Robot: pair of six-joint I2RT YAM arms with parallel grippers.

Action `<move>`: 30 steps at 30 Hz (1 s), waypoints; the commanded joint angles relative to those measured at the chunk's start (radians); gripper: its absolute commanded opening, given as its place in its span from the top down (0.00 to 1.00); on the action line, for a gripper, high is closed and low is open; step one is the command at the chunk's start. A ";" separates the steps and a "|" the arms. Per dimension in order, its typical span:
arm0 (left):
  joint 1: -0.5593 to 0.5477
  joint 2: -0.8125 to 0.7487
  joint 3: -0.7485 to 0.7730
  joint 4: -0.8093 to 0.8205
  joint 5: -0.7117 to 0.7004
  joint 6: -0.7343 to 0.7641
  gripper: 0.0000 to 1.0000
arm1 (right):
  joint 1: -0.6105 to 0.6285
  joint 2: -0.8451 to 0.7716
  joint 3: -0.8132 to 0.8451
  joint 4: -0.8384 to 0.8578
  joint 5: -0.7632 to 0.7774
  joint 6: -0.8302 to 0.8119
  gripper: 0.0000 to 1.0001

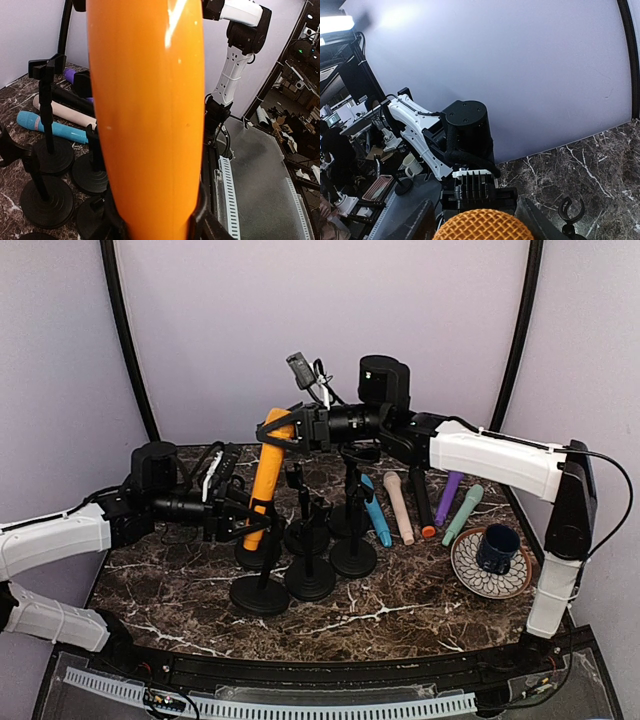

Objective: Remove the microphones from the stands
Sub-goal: Pass from the left arm to the right, then hold the microphone stand with the microphone at the center of the board.

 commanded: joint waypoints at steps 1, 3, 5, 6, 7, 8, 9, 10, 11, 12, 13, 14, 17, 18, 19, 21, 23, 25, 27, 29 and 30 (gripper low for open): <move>-0.005 -0.018 -0.007 0.066 0.000 -0.002 1.00 | 0.014 0.002 0.000 0.056 0.012 0.007 0.51; -0.005 -0.017 -0.006 0.046 -0.010 0.009 0.97 | 0.014 -0.001 -0.004 0.051 0.023 0.003 0.59; -0.005 -0.019 -0.005 0.014 -0.028 0.021 0.88 | 0.016 -0.007 -0.009 0.043 0.028 -0.010 0.66; -0.005 -0.024 -0.006 -0.003 -0.042 0.028 0.78 | 0.018 -0.010 -0.015 0.039 0.035 -0.018 0.69; -0.005 -0.028 -0.009 -0.010 -0.048 0.030 0.73 | 0.021 -0.018 -0.020 0.037 0.043 -0.027 0.71; -0.005 -0.040 -0.010 -0.023 -0.063 0.034 0.62 | 0.023 -0.025 -0.029 0.035 0.054 -0.039 0.73; -0.005 -0.046 -0.013 -0.031 -0.070 0.036 0.56 | 0.025 -0.031 -0.036 0.031 0.064 -0.052 0.74; -0.005 -0.060 -0.014 -0.046 -0.084 0.037 0.45 | 0.028 -0.039 -0.044 0.025 0.073 -0.069 0.76; -0.005 -0.068 -0.014 -0.056 -0.091 0.040 0.41 | 0.031 -0.044 -0.049 0.018 0.083 -0.081 0.77; -0.005 -0.085 -0.013 -0.080 -0.108 0.042 0.33 | 0.034 -0.049 -0.052 0.013 0.093 -0.093 0.78; -0.005 -0.094 -0.008 -0.094 -0.117 0.048 0.27 | 0.038 -0.052 -0.055 0.006 0.102 -0.106 0.78; -0.005 -0.111 -0.004 -0.133 -0.132 0.054 0.25 | 0.042 -0.055 -0.055 -0.001 0.110 -0.120 0.78; -0.003 -0.137 0.031 -0.240 -0.163 0.093 0.20 | 0.065 -0.062 -0.049 -0.038 0.146 -0.171 0.78; -0.003 -0.147 0.039 -0.296 -0.170 0.102 0.20 | 0.074 -0.064 -0.048 -0.048 0.160 -0.192 0.78; -0.003 -0.152 0.051 -0.342 -0.186 0.110 0.19 | 0.084 -0.066 -0.048 -0.055 0.175 -0.209 0.79; -0.003 -0.174 0.060 -0.391 -0.214 0.147 0.19 | 0.103 -0.072 -0.050 -0.057 0.204 -0.238 0.79; -0.002 -0.194 0.057 -0.409 -0.241 0.157 0.19 | 0.117 -0.074 -0.049 -0.053 0.221 -0.260 0.79; -0.001 -0.214 0.043 -0.402 -0.261 0.149 0.19 | 0.129 -0.074 -0.045 -0.052 0.233 -0.284 0.79; -0.001 -0.232 0.022 -0.371 -0.277 0.129 0.18 | 0.141 -0.073 -0.034 -0.059 0.245 -0.317 0.79; -0.001 -0.245 -0.001 -0.338 -0.294 0.096 0.18 | 0.150 -0.067 -0.014 -0.080 0.258 -0.348 0.79; -0.001 -0.249 -0.015 -0.328 -0.301 0.079 0.18 | 0.153 -0.063 -0.004 -0.092 0.265 -0.361 0.79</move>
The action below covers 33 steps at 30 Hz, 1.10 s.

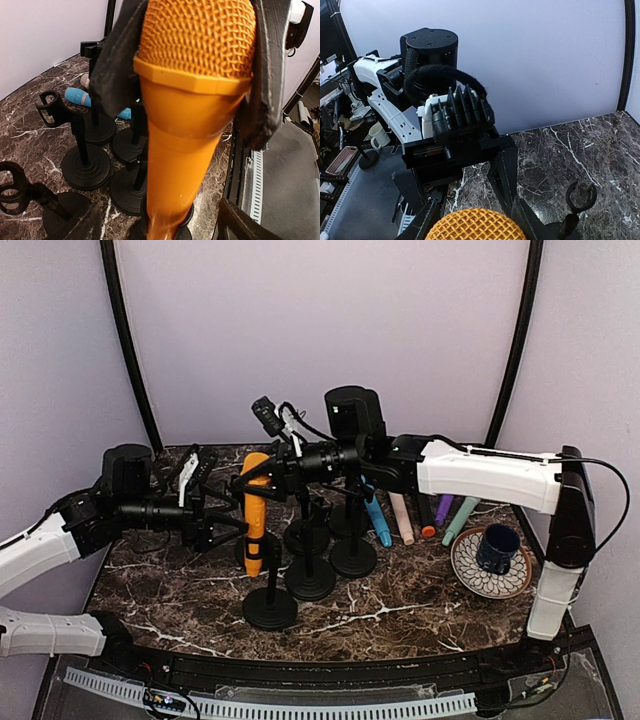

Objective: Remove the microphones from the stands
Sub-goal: Hold the microphone stand with the microphone at the center of the board.

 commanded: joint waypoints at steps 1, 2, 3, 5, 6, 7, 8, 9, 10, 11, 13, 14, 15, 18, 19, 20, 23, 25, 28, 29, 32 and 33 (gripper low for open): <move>0.004 -0.042 -0.046 0.039 -0.064 -0.040 0.18 | 0.019 -0.053 0.069 0.036 0.042 -0.080 0.79; 0.004 -0.045 -0.056 0.043 -0.075 -0.044 0.18 | 0.019 -0.050 0.077 0.031 0.044 -0.088 0.79; 0.004 -0.048 -0.059 0.045 -0.079 -0.045 0.18 | 0.020 -0.044 0.083 0.028 0.043 -0.094 0.79; 0.004 -0.050 -0.056 0.031 -0.085 -0.037 0.18 | 0.021 -0.032 0.098 0.025 0.038 -0.103 0.79; 0.004 -0.048 -0.049 0.014 -0.083 -0.026 0.18 | 0.021 -0.026 0.105 0.023 0.036 -0.108 0.79; 0.004 -0.047 -0.039 0.004 -0.082 -0.019 0.18 | 0.022 -0.019 0.113 0.021 0.036 -0.114 0.79; 0.004 -0.045 -0.034 -0.018 -0.079 -0.007 0.18 | 0.022 -0.013 0.121 0.016 0.040 -0.123 0.79; 0.004 -0.044 -0.027 -0.029 -0.077 -0.004 0.18 | 0.022 -0.008 0.129 0.013 0.043 -0.126 0.79; 0.004 -0.042 -0.024 -0.047 -0.068 0.026 0.18 | 0.022 -0.001 0.137 0.004 0.048 -0.127 0.79; 0.004 -0.041 -0.022 -0.055 -0.067 0.037 0.18 | 0.022 0.007 0.147 -0.004 0.050 -0.147 0.79; 0.004 -0.040 -0.025 -0.072 -0.071 0.061 0.17 | 0.022 0.025 0.165 -0.019 0.051 -0.164 0.79; 0.005 -0.036 -0.027 -0.079 -0.079 0.073 0.17 | 0.021 0.033 0.174 -0.025 0.050 -0.169 0.79; 0.006 -0.035 -0.031 -0.082 -0.083 0.077 0.17 | 0.022 0.039 0.181 -0.031 0.049 -0.173 0.79; 0.017 -0.022 -0.034 -0.087 -0.089 0.088 0.16 | 0.024 0.058 0.198 -0.048 0.051 -0.185 0.79; 0.020 -0.019 -0.034 -0.088 -0.086 0.090 0.16 | 0.025 0.062 0.202 -0.054 0.053 -0.189 0.79; 0.025 -0.013 -0.033 -0.087 -0.084 0.093 0.16 | 0.026 0.065 0.205 -0.058 0.056 -0.193 0.79; 0.034 0.002 -0.026 -0.083 -0.057 0.110 0.16 | 0.030 0.070 0.204 -0.064 0.063 -0.202 0.79; 0.039 0.013 -0.023 -0.075 -0.033 0.121 0.16 | 0.033 0.073 0.201 -0.068 0.068 -0.209 0.79; 0.042 0.027 -0.023 -0.061 -0.003 0.137 0.16 | 0.037 0.074 0.191 -0.070 0.077 -0.212 0.79; 0.044 0.033 -0.024 -0.055 0.007 0.146 0.16 | 0.039 0.072 0.186 -0.069 0.081 -0.216 0.79; 0.047 0.050 -0.027 -0.054 0.012 0.164 0.18 | 0.046 0.071 0.175 -0.068 0.099 -0.227 0.79; 0.052 0.061 -0.027 -0.056 0.015 0.169 0.19 | 0.049 0.069 0.173 -0.070 0.104 -0.232 0.79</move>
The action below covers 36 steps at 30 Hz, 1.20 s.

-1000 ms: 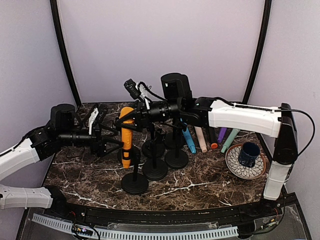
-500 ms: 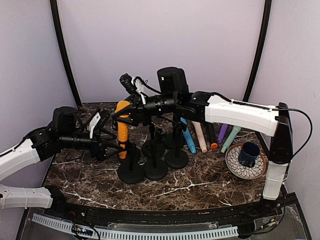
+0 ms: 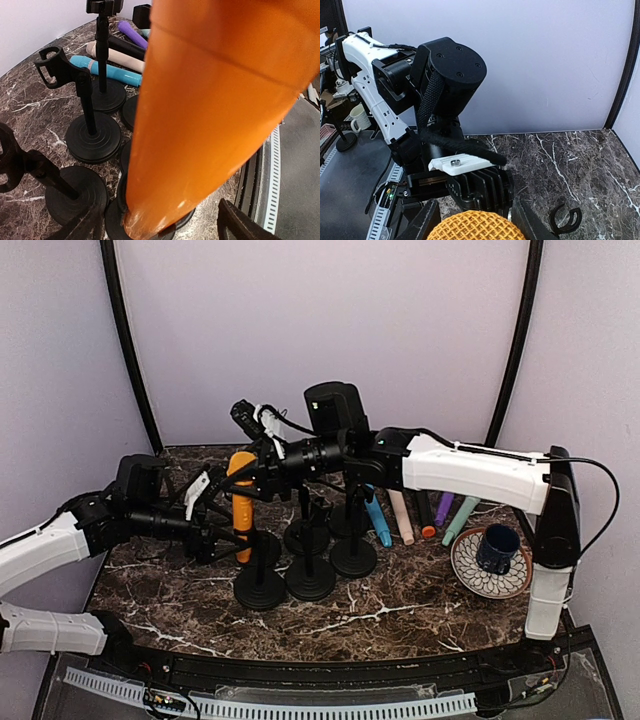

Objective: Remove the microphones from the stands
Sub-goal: Hold the microphone stand with the microphone at the center of the board.

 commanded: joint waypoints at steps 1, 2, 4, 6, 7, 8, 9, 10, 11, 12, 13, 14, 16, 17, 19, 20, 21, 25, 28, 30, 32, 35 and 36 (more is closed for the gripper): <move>0.017 0.025 0.014 0.019 0.046 0.050 0.23 | 0.016 -0.011 0.016 0.055 0.038 -0.036 0.79; 0.023 0.034 0.014 0.019 0.051 0.051 0.25 | 0.019 -0.011 0.016 0.053 0.040 -0.040 0.79; 0.030 0.044 0.016 0.022 0.064 0.052 0.32 | 0.021 -0.011 0.015 0.053 0.042 -0.044 0.79; 0.037 0.049 0.016 0.029 0.071 0.051 0.36 | 0.021 -0.011 0.013 0.053 0.040 -0.044 0.79; 0.040 0.052 0.016 0.036 0.078 0.051 0.37 | 0.021 -0.011 0.013 0.053 0.039 -0.045 0.79; 0.045 0.052 0.014 0.041 0.082 0.050 0.39 | 0.021 -0.011 0.012 0.053 0.038 -0.045 0.79; 0.048 0.056 0.013 0.049 0.095 0.047 0.39 | 0.021 -0.011 0.011 0.053 0.036 -0.044 0.79; 0.051 0.058 0.012 0.052 0.102 0.045 0.40 | 0.022 -0.011 0.011 0.053 0.035 -0.044 0.79; 0.051 0.065 0.011 0.057 0.114 0.043 0.40 | 0.021 -0.012 0.010 0.053 0.034 -0.042 0.79; 0.052 0.069 0.012 0.058 0.117 0.044 0.39 | 0.021 -0.013 0.007 0.054 0.032 -0.039 0.79; 0.052 0.079 0.012 0.057 0.122 0.044 0.38 | 0.021 -0.015 0.004 0.058 0.031 -0.037 0.79; 0.052 0.084 0.012 0.057 0.124 0.045 0.34 | 0.021 -0.016 0.002 0.061 0.029 -0.034 0.79; 0.053 0.093 0.011 0.061 0.125 0.044 0.29 | 0.021 -0.018 -0.005 0.073 0.028 -0.025 0.79; 0.053 0.096 0.010 0.066 0.121 0.041 0.28 | 0.021 -0.019 -0.010 0.077 0.030 -0.021 0.79; 0.054 0.095 0.008 0.071 0.108 0.038 0.29 | 0.020 -0.018 -0.014 0.086 0.045 -0.010 0.79; 0.054 0.093 0.006 0.072 0.097 0.036 0.30 | 0.021 -0.017 -0.015 0.087 0.057 -0.003 0.80; 0.054 0.085 0.005 0.075 0.067 0.028 0.31 | 0.021 -0.017 -0.015 0.089 0.068 0.005 0.80; 0.052 0.015 -0.023 0.145 -0.067 -0.106 0.26 | 0.021 -0.028 -0.021 0.099 0.114 0.030 0.80; 0.046 -0.064 -0.143 0.290 -0.147 -0.289 0.24 | 0.020 -0.035 -0.025 0.106 0.142 0.043 0.80; 0.024 -0.130 -0.235 0.401 -0.209 -0.346 0.23 | 0.020 -0.039 -0.029 0.107 0.162 0.050 0.80; -0.005 -0.204 -0.297 0.462 -0.298 -0.364 0.23 | 0.021 -0.043 -0.030 0.102 0.180 0.054 0.80; -0.043 -0.245 -0.382 0.523 -0.408 -0.369 0.24 | 0.021 -0.049 -0.034 0.102 0.210 0.065 0.80; -0.050 -0.255 -0.403 0.575 -0.448 -0.372 0.24 | 0.021 -0.049 -0.035 0.102 0.226 0.067 0.80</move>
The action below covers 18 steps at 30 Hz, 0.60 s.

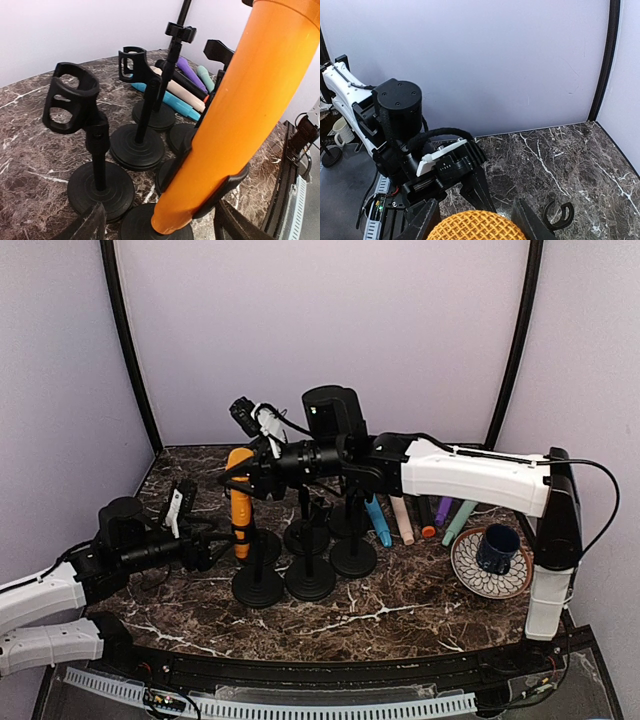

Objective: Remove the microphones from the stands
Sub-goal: Hold the microphone stand with the microphone at the center of the board.

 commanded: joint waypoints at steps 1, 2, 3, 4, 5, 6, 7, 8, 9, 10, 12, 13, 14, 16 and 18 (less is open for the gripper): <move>-0.048 -0.045 -0.116 0.231 -0.218 -0.080 0.25 | 0.003 -0.045 -0.010 0.055 0.090 0.010 0.80; -0.055 -0.036 -0.137 0.297 -0.243 -0.088 0.26 | 0.003 -0.045 -0.011 0.055 0.106 0.010 0.80; -0.070 -0.026 -0.175 0.334 -0.250 -0.091 0.27 | 0.003 -0.045 -0.009 0.056 0.123 0.031 0.80; -0.081 0.004 -0.190 0.399 -0.267 -0.090 0.28 | 0.003 -0.043 -0.008 0.055 0.138 0.039 0.79; -0.103 0.021 -0.209 0.424 -0.275 -0.086 0.30 | 0.003 -0.041 -0.005 0.054 0.153 0.044 0.79; -0.128 0.060 -0.214 0.466 -0.290 -0.070 0.30 | 0.003 -0.039 -0.002 0.051 0.163 0.051 0.79; -0.140 0.077 -0.222 0.484 -0.295 -0.059 0.31 | 0.003 -0.035 0.002 0.048 0.171 0.056 0.80; -0.161 0.113 -0.225 0.521 -0.308 -0.039 0.32 | 0.003 -0.031 0.005 0.046 0.178 0.061 0.80; -0.171 0.128 -0.233 0.540 -0.310 -0.030 0.33 | 0.003 -0.026 0.009 0.044 0.181 0.066 0.80; -0.187 0.152 -0.239 0.584 -0.343 -0.014 0.33 | 0.003 -0.022 0.012 0.041 0.186 0.071 0.80; -0.201 0.184 -0.269 0.651 -0.374 0.007 0.37 | 0.004 -0.015 0.018 0.037 0.198 0.080 0.80; -0.204 0.195 -0.275 0.670 -0.391 0.014 0.38 | 0.004 -0.012 0.021 0.036 0.203 0.083 0.80; -0.210 0.218 -0.283 0.700 -0.398 0.031 0.41 | 0.004 -0.010 0.025 0.034 0.206 0.087 0.80; -0.221 0.259 -0.286 0.741 -0.416 0.054 0.45 | 0.004 -0.007 0.034 0.031 0.213 0.092 0.80; -0.233 0.304 -0.288 0.795 -0.432 0.070 0.46 | 0.004 -0.003 0.041 0.028 0.214 0.094 0.80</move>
